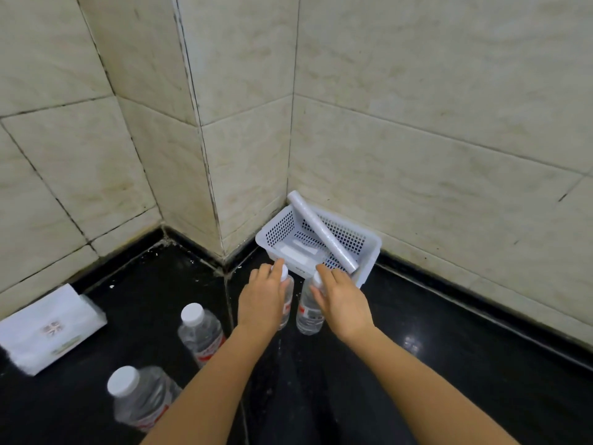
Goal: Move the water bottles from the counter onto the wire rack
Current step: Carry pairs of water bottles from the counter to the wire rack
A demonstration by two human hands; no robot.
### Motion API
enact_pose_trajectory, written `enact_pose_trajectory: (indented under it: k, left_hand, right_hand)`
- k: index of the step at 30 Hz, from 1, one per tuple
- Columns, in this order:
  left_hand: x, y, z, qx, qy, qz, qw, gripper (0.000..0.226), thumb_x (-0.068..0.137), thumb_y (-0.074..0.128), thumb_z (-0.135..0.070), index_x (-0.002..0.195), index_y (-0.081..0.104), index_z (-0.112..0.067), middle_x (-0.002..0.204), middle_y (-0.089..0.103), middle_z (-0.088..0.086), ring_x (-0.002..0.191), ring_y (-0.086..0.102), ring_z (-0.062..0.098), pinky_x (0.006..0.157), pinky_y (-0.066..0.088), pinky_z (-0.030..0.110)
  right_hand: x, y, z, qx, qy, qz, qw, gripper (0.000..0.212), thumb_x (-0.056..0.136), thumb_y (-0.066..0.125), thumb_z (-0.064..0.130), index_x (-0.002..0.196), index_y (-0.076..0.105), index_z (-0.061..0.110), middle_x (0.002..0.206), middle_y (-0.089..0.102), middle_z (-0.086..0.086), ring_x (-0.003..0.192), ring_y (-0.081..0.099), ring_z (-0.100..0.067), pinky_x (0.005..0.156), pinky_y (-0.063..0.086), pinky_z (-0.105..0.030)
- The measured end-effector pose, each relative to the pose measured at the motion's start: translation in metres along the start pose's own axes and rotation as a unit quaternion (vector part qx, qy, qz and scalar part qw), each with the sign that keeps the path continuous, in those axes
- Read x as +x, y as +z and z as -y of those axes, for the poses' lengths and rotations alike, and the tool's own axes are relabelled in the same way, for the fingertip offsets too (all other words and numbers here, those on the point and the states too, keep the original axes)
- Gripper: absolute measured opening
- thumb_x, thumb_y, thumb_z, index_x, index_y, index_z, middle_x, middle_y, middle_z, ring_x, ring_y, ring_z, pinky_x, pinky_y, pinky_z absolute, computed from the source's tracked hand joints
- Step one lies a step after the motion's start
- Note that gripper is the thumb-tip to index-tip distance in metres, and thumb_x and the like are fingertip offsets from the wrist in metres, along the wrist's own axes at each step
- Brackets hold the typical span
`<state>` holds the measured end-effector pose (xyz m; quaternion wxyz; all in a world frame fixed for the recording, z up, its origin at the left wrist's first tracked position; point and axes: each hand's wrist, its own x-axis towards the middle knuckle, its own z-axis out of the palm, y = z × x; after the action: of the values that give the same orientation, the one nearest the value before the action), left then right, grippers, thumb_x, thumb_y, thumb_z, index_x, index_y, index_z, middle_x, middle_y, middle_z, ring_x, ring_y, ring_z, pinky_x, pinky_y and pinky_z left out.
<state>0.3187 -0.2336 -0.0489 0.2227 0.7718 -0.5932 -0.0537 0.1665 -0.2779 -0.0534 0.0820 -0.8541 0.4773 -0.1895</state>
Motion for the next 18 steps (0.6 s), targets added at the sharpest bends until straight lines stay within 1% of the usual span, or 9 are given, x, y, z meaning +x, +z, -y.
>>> enact_pose_trajectory:
  k: [3, 6, 8, 11, 13, 15, 18]
  left_hand:
    - [-0.006, -0.005, -0.004, -0.001, 0.01, -0.013, 1.0, 0.038, 0.094, 0.051, -0.032, 0.128, 0.049, -0.016, 0.11, 0.056, 0.005, 0.105, 0.051, 0.021, 0.079, 0.046, 0.031]
    - [-0.018, -0.008, -0.009, -0.032, -0.01, -0.016, 0.999, 0.031, 0.089, 0.058, -0.03, 0.115, 0.059, -0.013, 0.102, 0.058, 0.006, 0.101, 0.053, 0.023, 0.076, 0.049, 0.035]
    - [-0.031, -0.008, -0.01, -0.053, -0.016, -0.011, 0.998, 0.025, 0.085, 0.063, -0.028, 0.104, 0.064, -0.012, 0.097, 0.059, 0.007, 0.098, 0.054, 0.024, 0.074, 0.05, 0.038]
    - [-0.043, -0.005, -0.012, -0.069, 0.015, 0.002, 0.998, 0.016, 0.079, 0.067, -0.024, 0.079, 0.063, -0.009, 0.079, 0.055, 0.006, 0.083, 0.054, 0.028, 0.065, 0.048, 0.041]
    - [-0.045, -0.005, -0.014, -0.076, 0.028, 0.01, 0.997, 0.019, 0.075, 0.067, -0.021, 0.066, 0.057, -0.007, 0.069, 0.047, 0.005, 0.074, 0.051, 0.029, 0.059, 0.044, 0.04]
    - [-0.046, -0.009, -0.018, -0.091, 0.022, 0.016, 0.996, 0.019, 0.074, 0.067, -0.019, 0.065, 0.057, -0.005, 0.068, 0.049, 0.007, 0.073, 0.05, 0.028, 0.06, 0.044, 0.04]
    - [-0.058, -0.016, -0.03, -0.126, 0.012, 0.018, 0.992, 0.016, 0.074, 0.069, -0.019, 0.072, 0.064, -0.005, 0.072, 0.056, 0.009, 0.072, 0.053, 0.025, 0.064, 0.047, 0.041]
  right_hand:
    - [-0.016, 0.0, -0.002, 0.052, 0.014, -0.029, 0.998, 0.035, 0.094, 0.057, 0.031, 0.124, 0.055, 0.013, 0.105, 0.063, -0.005, 0.092, 0.06, -0.023, 0.068, 0.049, -0.032]
    - [-0.032, -0.002, -0.006, 0.074, 0.038, -0.029, 0.996, 0.029, 0.093, 0.057, 0.035, 0.115, 0.057, 0.017, 0.1, 0.061, 0.001, 0.088, 0.057, -0.017, 0.066, 0.043, -0.026]
    - [-0.043, -0.005, -0.007, 0.1, 0.052, -0.023, 0.993, 0.024, 0.09, 0.06, 0.034, 0.109, 0.059, 0.018, 0.096, 0.06, 0.003, 0.084, 0.055, -0.015, 0.067, 0.041, -0.025]
    - [-0.051, -0.012, -0.007, 0.162, 0.111, 0.006, 0.981, 0.018, 0.084, 0.066, 0.03, 0.099, 0.061, 0.02, 0.093, 0.061, 0.005, 0.081, 0.056, -0.014, 0.067, 0.044, -0.028]
    - [-0.054, -0.02, -0.01, 0.182, 0.144, 0.024, 0.972, 0.018, 0.079, 0.069, 0.029, 0.095, 0.064, 0.022, 0.09, 0.065, 0.004, 0.081, 0.059, -0.016, 0.069, 0.049, -0.032]
    - [-0.062, -0.031, -0.016, 0.194, 0.161, 0.029, 0.967, 0.017, 0.077, 0.072, 0.027, 0.092, 0.066, 0.022, 0.086, 0.067, 0.004, 0.08, 0.062, -0.016, 0.07, 0.051, -0.034]
    - [-0.084, -0.054, -0.029, 0.217, 0.184, 0.036, 0.958, 0.017, 0.075, 0.075, 0.023, 0.09, 0.067, 0.021, 0.085, 0.067, 0.005, 0.077, 0.061, -0.012, 0.068, 0.05, -0.029]
